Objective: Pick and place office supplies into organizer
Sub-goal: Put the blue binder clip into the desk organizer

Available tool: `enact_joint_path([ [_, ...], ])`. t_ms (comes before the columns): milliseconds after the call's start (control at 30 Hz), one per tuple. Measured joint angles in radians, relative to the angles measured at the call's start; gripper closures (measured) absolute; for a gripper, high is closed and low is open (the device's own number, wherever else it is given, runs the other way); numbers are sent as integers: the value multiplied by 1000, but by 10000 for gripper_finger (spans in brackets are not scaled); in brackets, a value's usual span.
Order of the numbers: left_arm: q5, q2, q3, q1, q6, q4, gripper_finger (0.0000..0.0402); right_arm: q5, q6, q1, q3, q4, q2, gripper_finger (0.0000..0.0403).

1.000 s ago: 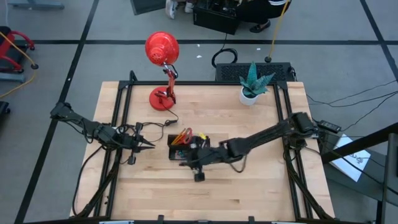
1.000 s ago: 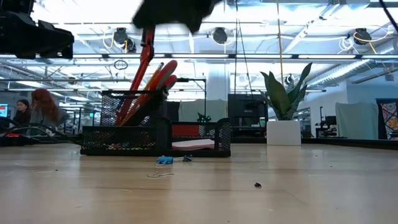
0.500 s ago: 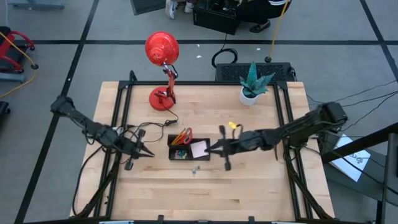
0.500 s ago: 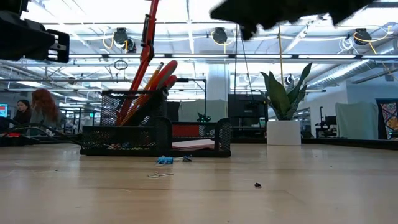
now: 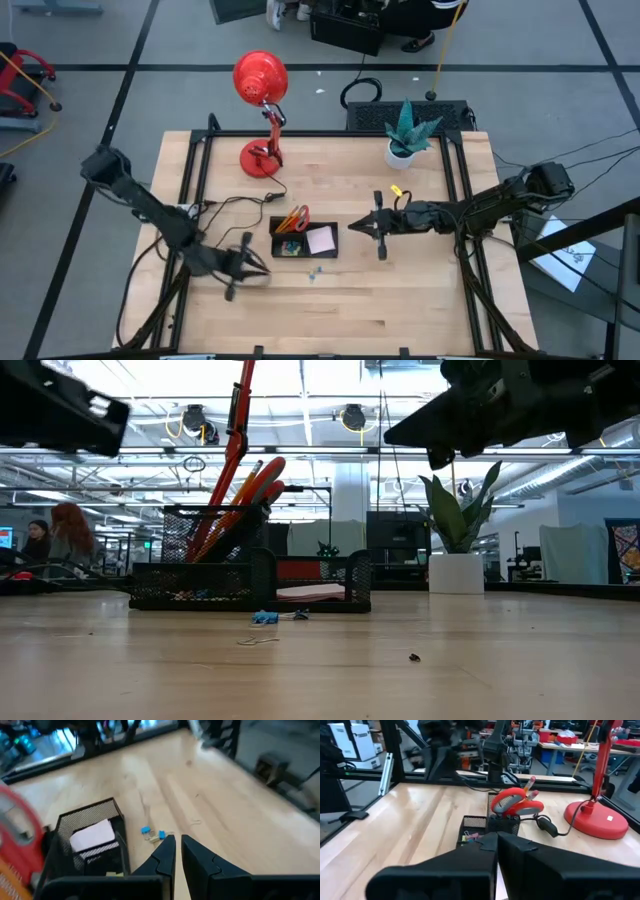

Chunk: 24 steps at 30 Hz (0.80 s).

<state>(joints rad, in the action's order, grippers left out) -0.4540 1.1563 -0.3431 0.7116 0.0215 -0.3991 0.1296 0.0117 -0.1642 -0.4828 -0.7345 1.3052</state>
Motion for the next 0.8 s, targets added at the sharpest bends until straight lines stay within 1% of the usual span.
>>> enact_joint_path([
  [67,-17,118,-110,-19,1,73,364,-2,-5,7,1,-3,0,399],
  [167,-70,264,-264,-71,66,217,364,-2,-10,8,1,-2,0,399],
  [233,-58,340,-354,-118,111,325,364,-3,-5,8,1,-2,0,399],
  [333,67,421,-459,-183,139,442,364,-3,-3,8,2,6,0,399],
  [400,161,467,-512,-213,139,458,363,-4,-4,8,2,6,0,399],
  [467,221,504,-555,-232,127,456,356,-4,-7,8,2,7,0,399],
  [567,274,551,-610,-249,95,455,330,-4,-8,8,2,14,0,399],
  [733,286,625,-675,-276,77,456,266,-10,-18,8,2,6,0,399],
  [800,305,659,-696,-296,78,452,243,-44,-19,11,2,6,-5,399],
])
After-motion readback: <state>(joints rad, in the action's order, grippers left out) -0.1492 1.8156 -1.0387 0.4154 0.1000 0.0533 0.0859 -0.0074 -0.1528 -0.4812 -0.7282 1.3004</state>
